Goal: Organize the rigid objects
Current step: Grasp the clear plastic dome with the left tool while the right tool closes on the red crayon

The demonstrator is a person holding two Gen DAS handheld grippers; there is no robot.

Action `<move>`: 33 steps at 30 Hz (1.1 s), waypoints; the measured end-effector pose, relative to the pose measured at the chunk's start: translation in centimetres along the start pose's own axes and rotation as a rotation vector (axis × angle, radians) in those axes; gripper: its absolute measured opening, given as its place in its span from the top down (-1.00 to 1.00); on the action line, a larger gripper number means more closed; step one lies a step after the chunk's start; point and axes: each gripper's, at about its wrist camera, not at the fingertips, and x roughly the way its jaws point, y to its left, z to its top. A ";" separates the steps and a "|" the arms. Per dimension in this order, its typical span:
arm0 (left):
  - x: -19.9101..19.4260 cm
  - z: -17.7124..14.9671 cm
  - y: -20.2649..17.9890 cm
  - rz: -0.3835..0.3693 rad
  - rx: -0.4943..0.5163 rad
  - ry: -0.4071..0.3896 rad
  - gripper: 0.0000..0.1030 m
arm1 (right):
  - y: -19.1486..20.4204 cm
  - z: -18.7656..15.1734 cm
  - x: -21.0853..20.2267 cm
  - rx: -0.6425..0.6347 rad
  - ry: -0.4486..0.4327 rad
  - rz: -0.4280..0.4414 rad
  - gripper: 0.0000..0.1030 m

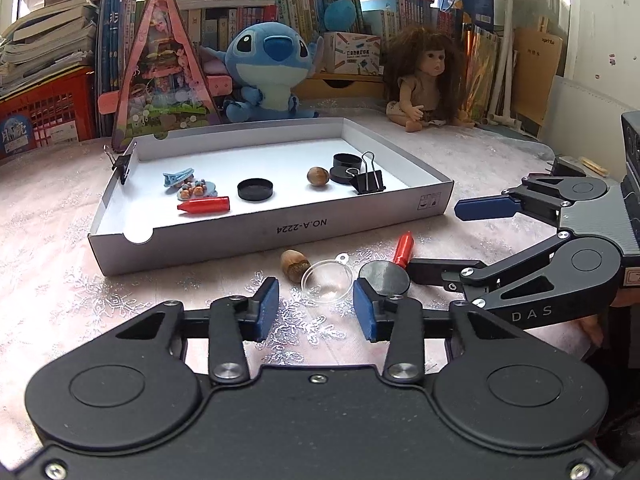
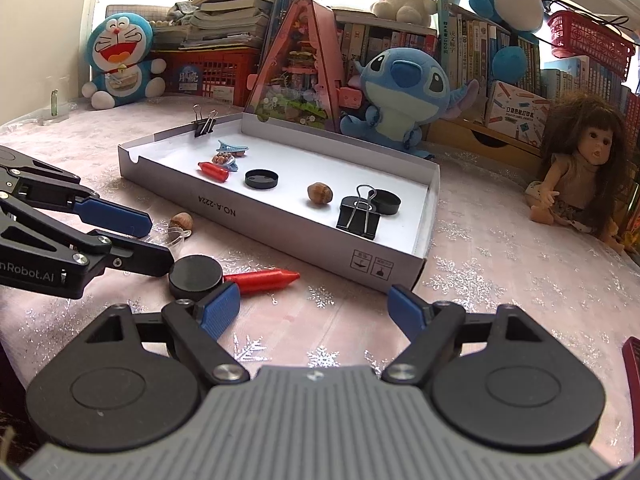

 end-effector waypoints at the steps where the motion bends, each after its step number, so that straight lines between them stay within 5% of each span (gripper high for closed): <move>1: 0.1 0.0 0.2 -0.017 -0.019 -0.002 0.35 | 0.1 0.1 0.1 -0.001 0.001 0.005 -0.72; 33: -1.0 0.0 2.2 0.057 -0.050 -0.011 0.47 | 1.0 0.9 1.2 0.005 0.006 0.068 -0.65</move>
